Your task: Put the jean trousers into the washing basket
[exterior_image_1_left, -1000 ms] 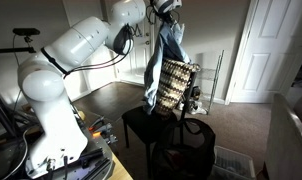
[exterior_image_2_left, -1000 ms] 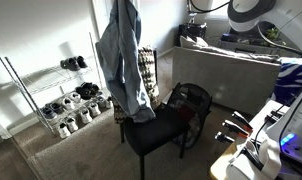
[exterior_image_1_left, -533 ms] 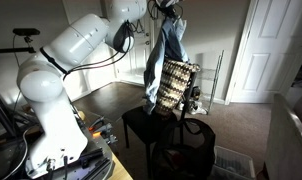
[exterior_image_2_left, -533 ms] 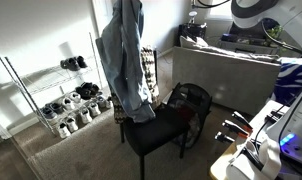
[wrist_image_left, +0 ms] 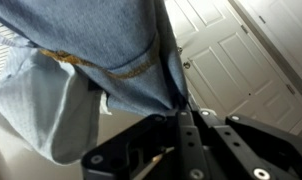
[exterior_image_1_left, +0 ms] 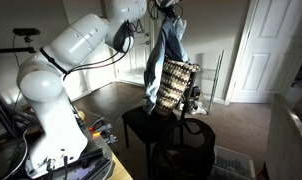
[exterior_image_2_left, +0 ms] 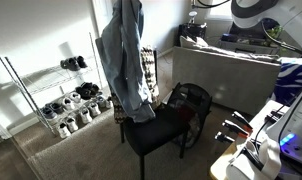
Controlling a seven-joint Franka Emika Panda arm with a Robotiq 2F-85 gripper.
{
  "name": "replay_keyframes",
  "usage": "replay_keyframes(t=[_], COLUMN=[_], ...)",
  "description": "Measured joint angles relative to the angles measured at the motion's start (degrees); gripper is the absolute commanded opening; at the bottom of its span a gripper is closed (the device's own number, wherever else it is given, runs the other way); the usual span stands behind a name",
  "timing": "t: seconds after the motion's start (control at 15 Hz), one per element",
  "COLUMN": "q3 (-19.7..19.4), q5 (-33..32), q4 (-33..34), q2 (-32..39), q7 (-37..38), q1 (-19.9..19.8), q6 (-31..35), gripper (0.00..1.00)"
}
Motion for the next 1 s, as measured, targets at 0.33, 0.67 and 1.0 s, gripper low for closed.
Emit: replay_keyframes(t=[0.33, 0.67, 1.0], q3=[-0.21, 3.67, 4.94], q5=[1.26, 10.72, 20.43], q4=[-0.34, -0.36, -0.35], q2=[0.72, 1.02, 1.03], q7=[0.93, 1.17, 1.17], q1=[-0.72, -8.60, -16.41], q6=[-0.02, -1.13, -1.71], gripper=[0.00, 0.00, 0.00])
